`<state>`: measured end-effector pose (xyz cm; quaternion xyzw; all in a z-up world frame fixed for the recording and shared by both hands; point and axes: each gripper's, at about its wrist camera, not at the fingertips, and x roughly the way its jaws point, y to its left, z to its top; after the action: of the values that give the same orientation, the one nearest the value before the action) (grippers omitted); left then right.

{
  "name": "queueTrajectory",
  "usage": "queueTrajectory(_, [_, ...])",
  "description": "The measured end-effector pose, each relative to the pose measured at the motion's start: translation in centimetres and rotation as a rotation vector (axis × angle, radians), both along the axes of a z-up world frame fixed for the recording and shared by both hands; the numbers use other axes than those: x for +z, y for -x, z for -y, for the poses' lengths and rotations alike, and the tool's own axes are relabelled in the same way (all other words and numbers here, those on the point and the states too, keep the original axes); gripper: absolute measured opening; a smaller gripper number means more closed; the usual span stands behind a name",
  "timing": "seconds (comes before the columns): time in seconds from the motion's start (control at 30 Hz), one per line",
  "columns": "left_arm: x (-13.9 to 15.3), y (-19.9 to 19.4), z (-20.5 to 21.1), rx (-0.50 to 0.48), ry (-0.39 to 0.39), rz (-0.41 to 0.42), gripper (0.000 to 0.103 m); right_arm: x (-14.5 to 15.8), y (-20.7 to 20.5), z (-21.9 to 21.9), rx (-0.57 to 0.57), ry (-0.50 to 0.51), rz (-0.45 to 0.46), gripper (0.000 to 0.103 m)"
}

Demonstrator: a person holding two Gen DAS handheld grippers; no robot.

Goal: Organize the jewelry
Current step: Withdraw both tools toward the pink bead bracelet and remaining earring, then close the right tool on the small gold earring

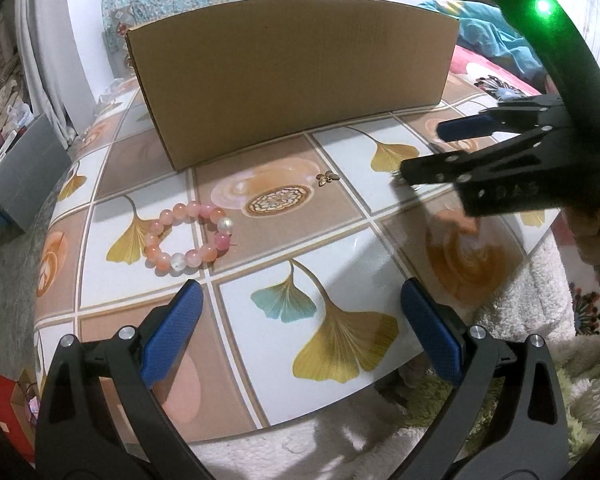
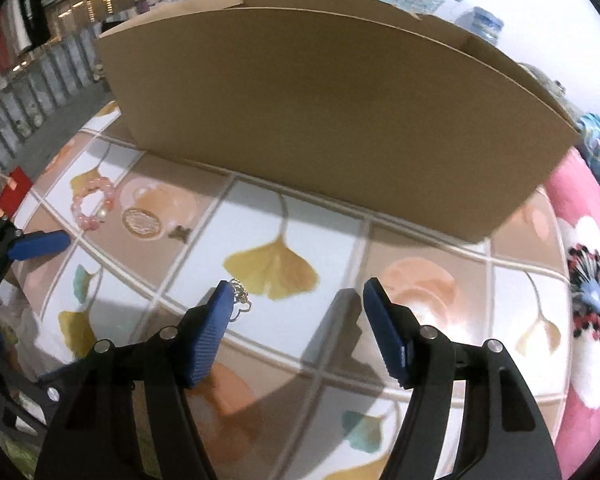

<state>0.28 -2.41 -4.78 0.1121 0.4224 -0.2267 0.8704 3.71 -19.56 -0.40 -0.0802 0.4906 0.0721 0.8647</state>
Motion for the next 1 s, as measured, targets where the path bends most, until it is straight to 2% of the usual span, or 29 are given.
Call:
queueTrajectory(0.3, [0.0,0.0,0.0,0.000,0.000,0.000,0.096,1.0,0.4,3.3,-0.138,0.012,0.051,0.051])
queueTrajectory(0.43, [0.0,0.0,0.0,0.000,0.000,0.000,0.096,1.5,0.8,3.0,-0.088,-0.062,0.068,0.046])
queueTrajectory(0.6, [0.1,0.0,0.0,-0.013,0.010,0.004,0.094,1.0,0.8,2.4,-0.009,-0.119,0.026,0.029])
queueTrajectory(0.67, [0.4,0.3,0.1,-0.030,0.018,0.022,0.084,0.8,0.7,1.7,0.015,-0.133,0.011,0.026])
queueTrajectory(0.7, [0.7,0.4,0.2,-0.043,0.022,0.037,0.076,0.8,0.7,1.2,0.028,-0.135,0.003,0.025])
queueTrajectory(0.77, [1.0,0.8,0.5,-0.067,0.031,0.054,0.071,0.6,0.7,0.9,0.045,-0.139,-0.012,0.024])
queueTrajectory(0.8, [1.2,0.8,0.6,-0.083,0.039,0.060,0.064,0.4,0.6,0.7,0.052,-0.140,-0.020,0.022])
queueTrajectory(0.97, [1.3,0.4,1.4,-0.128,0.054,0.061,0.051,0.0,-0.1,0.5,0.074,-0.153,-0.049,0.019])
queueTrajectory(1.0, [1.2,0.3,1.5,-0.135,0.056,0.062,0.050,0.0,-0.1,0.5,0.080,-0.153,-0.052,0.014])
